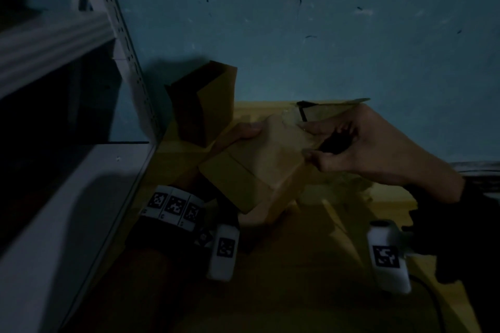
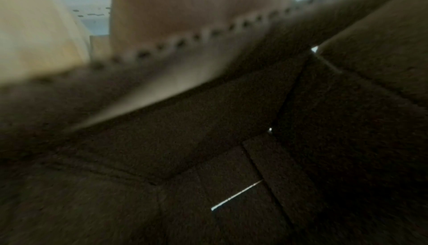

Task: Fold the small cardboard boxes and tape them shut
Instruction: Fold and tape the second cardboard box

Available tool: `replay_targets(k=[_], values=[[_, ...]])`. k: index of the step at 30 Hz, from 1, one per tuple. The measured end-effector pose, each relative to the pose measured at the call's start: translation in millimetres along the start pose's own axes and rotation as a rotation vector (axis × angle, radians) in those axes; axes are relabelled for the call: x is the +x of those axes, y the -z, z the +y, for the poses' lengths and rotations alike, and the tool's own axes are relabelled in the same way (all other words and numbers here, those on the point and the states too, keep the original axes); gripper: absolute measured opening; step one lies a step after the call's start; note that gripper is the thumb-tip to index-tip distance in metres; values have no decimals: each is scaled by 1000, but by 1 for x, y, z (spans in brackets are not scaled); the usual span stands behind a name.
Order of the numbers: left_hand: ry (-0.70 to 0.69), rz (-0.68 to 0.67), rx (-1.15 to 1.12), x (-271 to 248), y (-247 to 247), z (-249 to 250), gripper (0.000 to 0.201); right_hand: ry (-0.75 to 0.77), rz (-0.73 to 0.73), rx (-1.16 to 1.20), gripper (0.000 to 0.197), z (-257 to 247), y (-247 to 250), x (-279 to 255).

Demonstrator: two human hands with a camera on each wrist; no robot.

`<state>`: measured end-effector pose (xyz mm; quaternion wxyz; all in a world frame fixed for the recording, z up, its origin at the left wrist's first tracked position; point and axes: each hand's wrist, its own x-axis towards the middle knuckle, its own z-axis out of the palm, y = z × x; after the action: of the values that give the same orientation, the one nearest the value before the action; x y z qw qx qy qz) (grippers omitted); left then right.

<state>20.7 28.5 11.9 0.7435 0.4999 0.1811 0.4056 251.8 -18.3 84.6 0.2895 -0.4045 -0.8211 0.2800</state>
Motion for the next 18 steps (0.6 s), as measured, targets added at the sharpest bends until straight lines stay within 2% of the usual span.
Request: replay_targets(k=[1,3,4,5,6,7,8,9,10,11,12,14,15,16,18], values=[[-22,16,2,-2,-4,2,42,-11,-7,-3,35,1,0,1],[-44,244,-70,-4,-14,2,50,-18,-12,-10,27,2,-4,3],[-27,369,-103,-2,-18,-2,43,-16,10,-17,21,3,-6,4],[-42,465,-109,-2,-23,-7,25,2,40,-36,16,3,-8,4],[-91,537,-104,-7,-29,-11,15,26,79,-63,19,4,-10,5],[-94,534,-77,-9,-30,-10,15,41,96,-74,21,5,-11,5],[-104,498,-81,-7,-23,-8,14,41,97,-55,21,5,-11,5],[-74,401,-64,-6,-24,-1,18,33,93,-23,24,6,-9,5],[-97,263,-7,-5,-23,5,26,31,93,7,28,5,-7,5],[-140,68,-38,-5,-16,7,33,26,100,40,30,4,-5,4],[-135,-46,-35,-4,-10,5,37,24,105,75,32,3,-3,3],[-18,-245,-116,2,2,5,41,33,88,141,37,2,-1,0],[-53,-286,-97,3,5,9,42,44,73,149,40,2,0,-1],[-125,-269,-40,2,11,12,42,47,57,138,43,3,0,-1],[-146,-210,-58,-1,14,7,42,46,20,108,51,6,2,-2]])
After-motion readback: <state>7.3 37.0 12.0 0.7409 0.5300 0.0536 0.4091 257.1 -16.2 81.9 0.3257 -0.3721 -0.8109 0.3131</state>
